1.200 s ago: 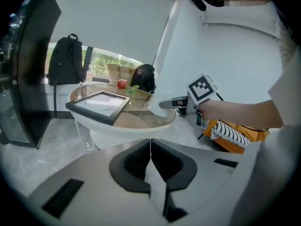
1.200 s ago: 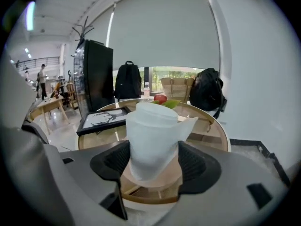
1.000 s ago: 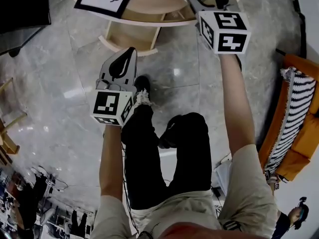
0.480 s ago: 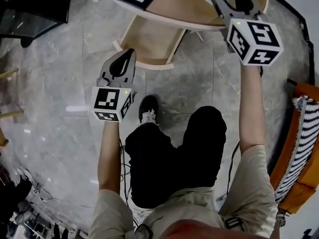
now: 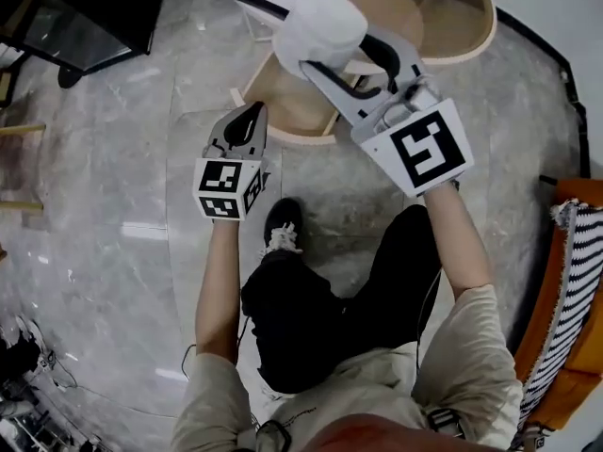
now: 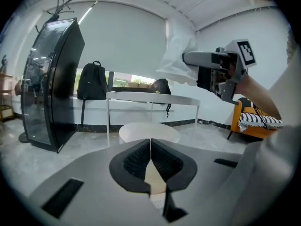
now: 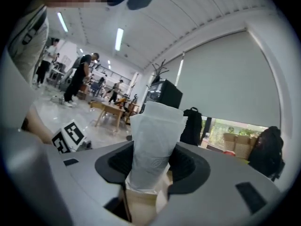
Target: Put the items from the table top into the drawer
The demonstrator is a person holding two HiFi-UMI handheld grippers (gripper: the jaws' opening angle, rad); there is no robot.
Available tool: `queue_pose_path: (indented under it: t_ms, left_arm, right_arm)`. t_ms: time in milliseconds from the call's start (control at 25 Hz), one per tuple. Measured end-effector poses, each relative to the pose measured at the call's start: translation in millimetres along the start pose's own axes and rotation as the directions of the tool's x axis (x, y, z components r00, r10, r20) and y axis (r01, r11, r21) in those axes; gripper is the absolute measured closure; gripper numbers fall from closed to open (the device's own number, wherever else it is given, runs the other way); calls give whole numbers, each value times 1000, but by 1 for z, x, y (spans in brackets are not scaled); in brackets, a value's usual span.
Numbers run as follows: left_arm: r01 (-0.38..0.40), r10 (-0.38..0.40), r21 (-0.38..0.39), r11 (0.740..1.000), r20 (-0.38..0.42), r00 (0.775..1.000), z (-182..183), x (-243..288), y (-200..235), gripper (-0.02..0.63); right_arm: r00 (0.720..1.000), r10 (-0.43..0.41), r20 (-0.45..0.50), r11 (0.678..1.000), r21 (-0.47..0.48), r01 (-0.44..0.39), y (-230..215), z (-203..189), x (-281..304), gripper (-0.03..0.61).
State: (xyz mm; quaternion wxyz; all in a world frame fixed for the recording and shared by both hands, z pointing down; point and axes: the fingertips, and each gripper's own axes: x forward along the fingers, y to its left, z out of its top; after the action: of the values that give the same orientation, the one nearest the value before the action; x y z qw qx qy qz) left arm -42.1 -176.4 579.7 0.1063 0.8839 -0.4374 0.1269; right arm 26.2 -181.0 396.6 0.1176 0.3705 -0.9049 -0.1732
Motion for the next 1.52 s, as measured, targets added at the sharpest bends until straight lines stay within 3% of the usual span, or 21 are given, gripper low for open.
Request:
queue_pose_path:
  t_ms: [80,240,480,640,760,920,1160,1320,1520]
  left_arm:
    - [-3,3,-15,1000,-4,1000,-12,-1,4,592]
    - [-10,10,-43,999,1,1000,-38,1,20,592]
    - [7,-7,-29,1000,-16,1000,-77,29,25,592]
    - [0,0,-23,1000,9,1000,-78,46,33,592]
    - [-15,16,-38,999,31,999,-82,50,40,592]
    - [-24,25,-63,998,23,999,-92,47,50,592]
    - [-19,18,-50,999,-5,1000,-97,36,44,592]
    - [-18,17,-38,999,-15,1000,-89,24,39,592]
    - [-27,26,-28,999,-52,998,-60,-6,29,592]
  right_arm:
    - [993,79,-83,997,20,-78,41,-26,13,341]
    - [962,167,-214,979,150,-136,78,-114,49,341]
    - [880,262,-396,954,242,-175,101,-250,77,341]
    - [821,284,-496,946,282,-157,97,-308,103,341]
    - [792,272,-546,942,320,-103,97,-338,116,341]
    - [770,240,-591,941,337,-35,96,-364,136,341]
    - [738,276,-616,929,368,-41,108,-382,137,339]
    - [768,248,-590,923,385,-3,99,-364,128,328]
    - [811,230,-537,912,411,13,91,-309,88,328]
